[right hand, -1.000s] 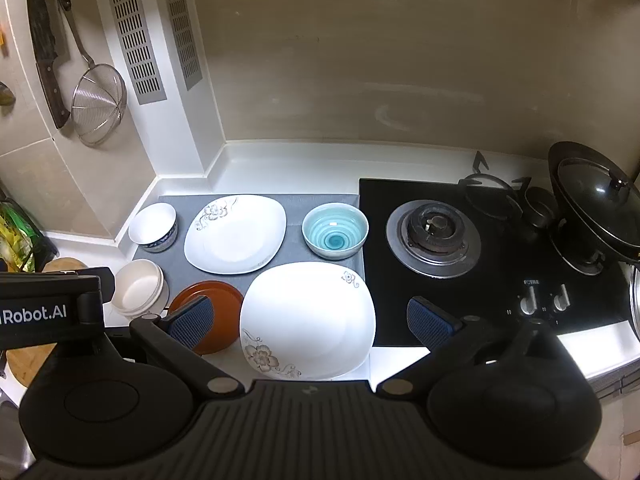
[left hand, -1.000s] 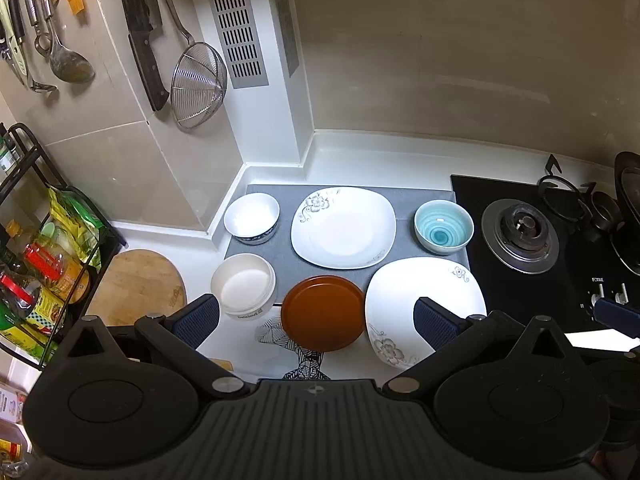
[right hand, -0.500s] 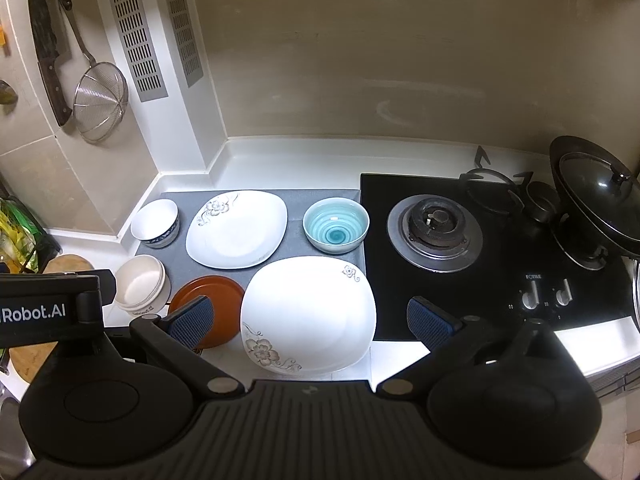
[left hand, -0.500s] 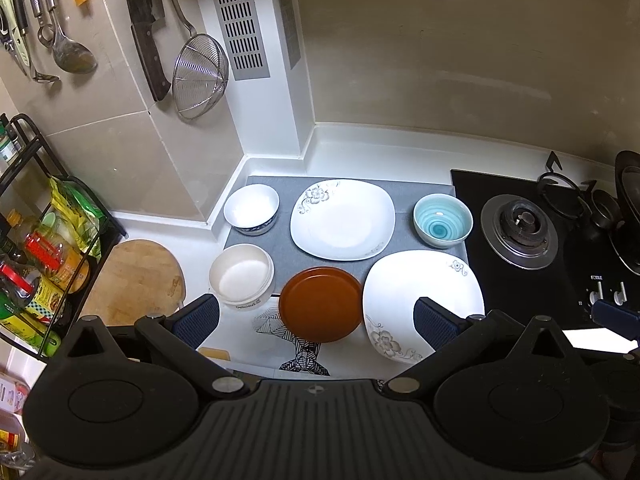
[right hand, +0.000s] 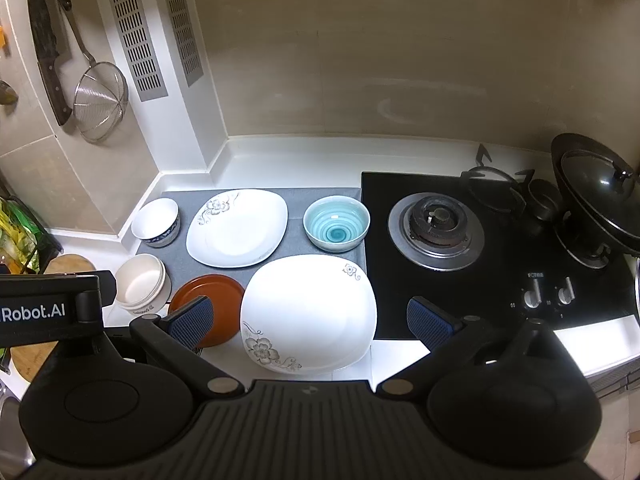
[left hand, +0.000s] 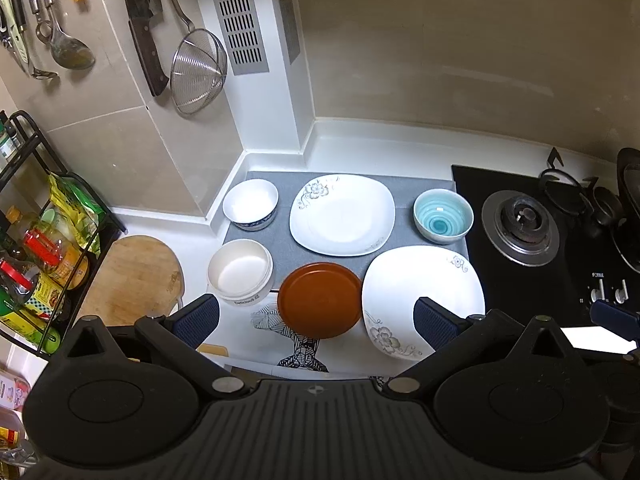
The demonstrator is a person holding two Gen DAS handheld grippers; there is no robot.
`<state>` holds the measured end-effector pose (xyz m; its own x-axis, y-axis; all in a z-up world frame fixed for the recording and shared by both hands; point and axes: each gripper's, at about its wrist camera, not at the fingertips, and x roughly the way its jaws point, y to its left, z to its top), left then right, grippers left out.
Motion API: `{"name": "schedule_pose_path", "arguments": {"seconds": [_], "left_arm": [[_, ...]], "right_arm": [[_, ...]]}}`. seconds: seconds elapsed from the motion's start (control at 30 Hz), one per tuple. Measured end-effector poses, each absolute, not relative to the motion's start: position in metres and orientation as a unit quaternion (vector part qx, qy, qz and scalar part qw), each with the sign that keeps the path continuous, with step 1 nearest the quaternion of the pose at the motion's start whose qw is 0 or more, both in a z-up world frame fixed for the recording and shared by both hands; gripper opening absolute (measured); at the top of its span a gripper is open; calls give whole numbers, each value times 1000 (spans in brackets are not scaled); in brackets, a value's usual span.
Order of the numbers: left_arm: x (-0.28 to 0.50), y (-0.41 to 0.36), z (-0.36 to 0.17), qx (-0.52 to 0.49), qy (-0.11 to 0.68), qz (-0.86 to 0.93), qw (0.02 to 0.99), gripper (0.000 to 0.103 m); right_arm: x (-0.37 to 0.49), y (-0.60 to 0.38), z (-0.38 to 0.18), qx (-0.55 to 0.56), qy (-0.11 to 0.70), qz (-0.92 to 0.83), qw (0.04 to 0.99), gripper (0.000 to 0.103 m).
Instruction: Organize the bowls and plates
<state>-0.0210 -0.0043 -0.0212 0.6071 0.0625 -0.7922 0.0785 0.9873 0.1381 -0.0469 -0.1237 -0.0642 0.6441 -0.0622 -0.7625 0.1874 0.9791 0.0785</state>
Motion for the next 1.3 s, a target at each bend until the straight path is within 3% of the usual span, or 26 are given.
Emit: {"name": "schedule_pose_path", "arguments": {"seconds": [0.33,0.53,0.67,0.77,0.83,0.9,0.93,1.0,1.07,1.13,1.2,1.3], "left_arm": [[20,2,-70,74,495,-22,865,103],[66,17,-158,-18,533,-153,832,96],[106,30,-232,-103,614,-183,761,92],[129,44,-274,-176,638,-178,728,79],[140,46,-293,-195,662,-160,706,62],[148,42,-302,-192,664,-161,704,61],[151,38,-305,-182,663,-157,709,61],[154,33,-309,-165,671,-135,710,61],[158,29,-315,-165,677,-139,704,61],[162,21,-320,-153,674,-147,707,57],[168,12,-328,-131,679,-142,708,43],[177,6,-339,-131,682,-129,708,43]], "right_arm": [[-15,-125,-111,75,448,-71,888,103],[8,-169,-189,99,455,-56,883,103],[8,-217,-235,172,413,-29,894,103],[17,-236,-254,163,405,-22,899,103],[25,-253,-266,197,405,-11,893,103],[32,-272,-285,275,414,19,867,103],[34,-279,-295,307,419,22,854,102],[39,-286,-313,354,426,28,832,89],[41,-287,-323,365,429,28,826,67],[41,-284,-326,349,430,17,833,63],[42,-284,-331,343,437,9,831,58],[45,-287,-339,360,441,25,822,51]]}}
